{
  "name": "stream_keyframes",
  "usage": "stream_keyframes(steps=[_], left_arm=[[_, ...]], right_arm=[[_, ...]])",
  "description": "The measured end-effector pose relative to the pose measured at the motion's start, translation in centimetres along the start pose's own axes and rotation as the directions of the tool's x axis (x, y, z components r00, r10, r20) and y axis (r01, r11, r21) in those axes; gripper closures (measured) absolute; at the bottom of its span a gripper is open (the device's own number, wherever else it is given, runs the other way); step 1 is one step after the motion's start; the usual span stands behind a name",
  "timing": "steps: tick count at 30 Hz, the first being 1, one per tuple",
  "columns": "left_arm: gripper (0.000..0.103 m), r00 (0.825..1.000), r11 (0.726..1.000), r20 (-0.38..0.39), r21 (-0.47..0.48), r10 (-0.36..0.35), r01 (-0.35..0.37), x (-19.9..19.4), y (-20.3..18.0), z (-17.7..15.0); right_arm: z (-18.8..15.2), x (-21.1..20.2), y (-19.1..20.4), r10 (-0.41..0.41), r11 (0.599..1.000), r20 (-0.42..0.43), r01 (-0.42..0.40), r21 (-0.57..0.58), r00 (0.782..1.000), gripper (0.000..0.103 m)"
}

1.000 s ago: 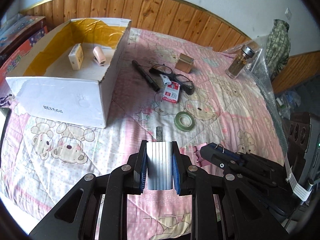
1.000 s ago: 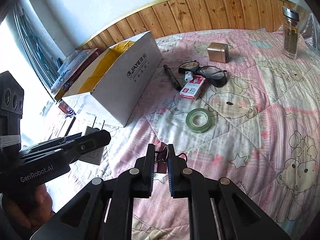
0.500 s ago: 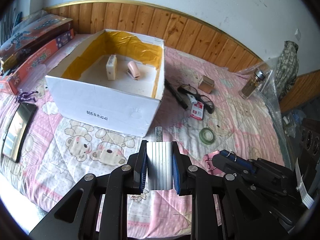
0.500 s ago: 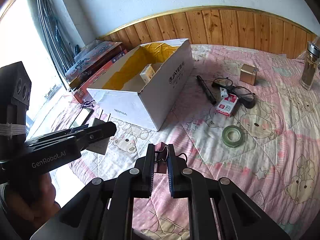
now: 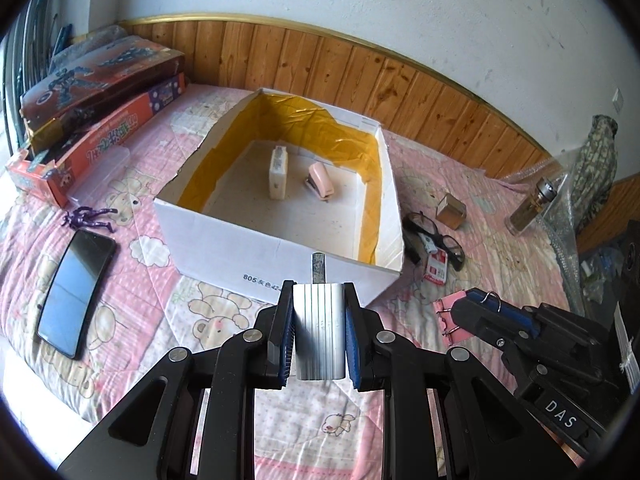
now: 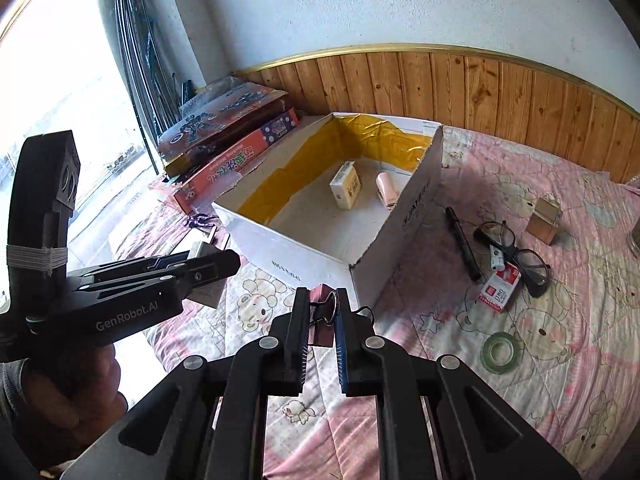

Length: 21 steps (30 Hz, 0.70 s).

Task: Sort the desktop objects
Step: 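Carry the white charger and pink binder clips over the box with both grippers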

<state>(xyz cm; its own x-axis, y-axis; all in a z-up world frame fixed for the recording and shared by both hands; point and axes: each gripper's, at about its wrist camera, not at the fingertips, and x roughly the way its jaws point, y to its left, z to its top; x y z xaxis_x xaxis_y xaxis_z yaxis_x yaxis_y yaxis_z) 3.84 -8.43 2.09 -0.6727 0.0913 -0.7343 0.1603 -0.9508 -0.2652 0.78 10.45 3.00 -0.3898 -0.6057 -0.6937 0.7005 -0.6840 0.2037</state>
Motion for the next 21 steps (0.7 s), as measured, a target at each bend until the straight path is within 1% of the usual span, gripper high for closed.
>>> stream_keyframes(steps=[10, 16, 21], left_arm=[[0.081, 1.000, 0.999, 0.006, -0.039, -0.001, 0.001, 0.7, 2.9, 3.9], [0.081, 1.000, 0.999, 0.006, -0.029, 0.013, -0.013, 1.6, 3.8, 5.9], [0.081, 1.000, 1.000, -0.003, -0.020, 0.024, -0.024, 2.7, 4.5, 7.3]], right_arm=[[4.4, 2.2, 1.4, 0.019, 0.998, -0.004, -0.019, -0.054, 1.000, 0.090], [6.3, 4.1, 2.1, 0.029, 0.996, -0.020, -0.031, -0.089, 0.999, 0.090], [7.6, 5.7, 2.3, 0.035, 0.995, -0.039, -0.038, -0.097, 0.999, 0.090]])
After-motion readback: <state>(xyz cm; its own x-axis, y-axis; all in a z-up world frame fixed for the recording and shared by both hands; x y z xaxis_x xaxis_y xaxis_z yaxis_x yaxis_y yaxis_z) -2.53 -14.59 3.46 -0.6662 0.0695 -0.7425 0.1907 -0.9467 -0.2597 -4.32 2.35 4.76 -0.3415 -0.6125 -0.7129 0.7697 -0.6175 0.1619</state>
